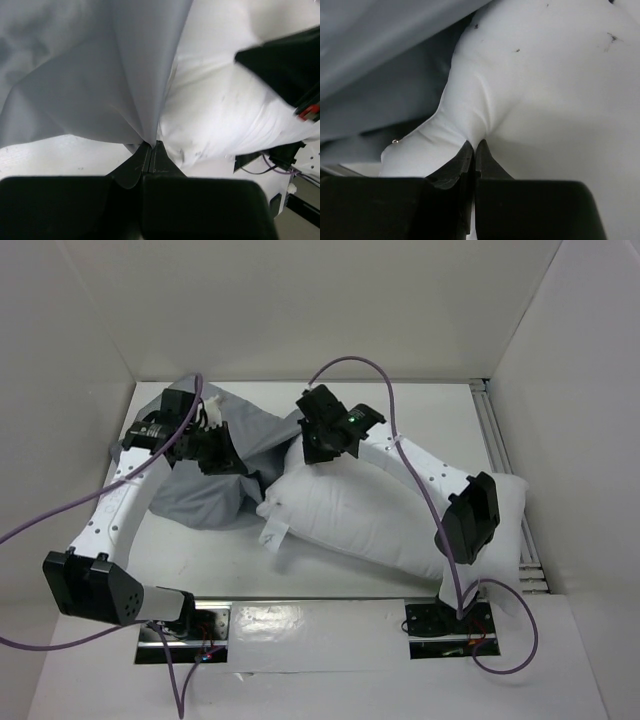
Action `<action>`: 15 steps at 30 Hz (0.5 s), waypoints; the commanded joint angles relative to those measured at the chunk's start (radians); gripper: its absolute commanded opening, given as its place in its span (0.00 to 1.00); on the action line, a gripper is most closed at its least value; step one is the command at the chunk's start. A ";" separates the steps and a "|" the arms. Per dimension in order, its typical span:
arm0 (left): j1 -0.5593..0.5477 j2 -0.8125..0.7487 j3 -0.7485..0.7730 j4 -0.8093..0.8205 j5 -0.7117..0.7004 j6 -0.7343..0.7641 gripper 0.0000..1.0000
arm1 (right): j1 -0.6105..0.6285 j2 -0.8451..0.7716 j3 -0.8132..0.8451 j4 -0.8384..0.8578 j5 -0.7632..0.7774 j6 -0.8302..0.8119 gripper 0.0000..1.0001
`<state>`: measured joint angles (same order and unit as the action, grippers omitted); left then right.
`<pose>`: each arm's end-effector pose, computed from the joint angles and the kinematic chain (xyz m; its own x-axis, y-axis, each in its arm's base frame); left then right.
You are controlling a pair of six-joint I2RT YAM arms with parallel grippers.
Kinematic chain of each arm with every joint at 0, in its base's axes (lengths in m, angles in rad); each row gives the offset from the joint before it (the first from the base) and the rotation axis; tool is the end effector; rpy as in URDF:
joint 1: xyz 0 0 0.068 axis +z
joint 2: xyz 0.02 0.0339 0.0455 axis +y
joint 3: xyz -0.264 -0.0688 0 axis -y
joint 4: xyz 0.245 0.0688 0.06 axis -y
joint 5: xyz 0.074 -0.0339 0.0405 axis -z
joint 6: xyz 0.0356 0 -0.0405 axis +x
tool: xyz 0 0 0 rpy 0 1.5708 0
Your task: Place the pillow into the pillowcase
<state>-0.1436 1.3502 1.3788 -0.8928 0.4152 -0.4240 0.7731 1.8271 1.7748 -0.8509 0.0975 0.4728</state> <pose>0.2697 -0.0535 0.3570 -0.8466 -0.2580 -0.4655 0.0459 0.8360 -0.5467 0.2905 0.2786 0.3300 -0.7973 -0.1447 -0.5860 -0.3244 0.9214 0.2139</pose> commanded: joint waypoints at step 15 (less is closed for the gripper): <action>-0.056 -0.135 -0.089 -0.110 -0.004 0.048 0.00 | -0.130 0.119 0.087 0.167 0.001 0.142 0.00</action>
<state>-0.1955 1.2499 1.2758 -0.9543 0.4145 -0.4141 0.6605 1.9114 1.8053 -0.7643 0.0818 0.5865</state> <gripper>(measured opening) 0.025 0.021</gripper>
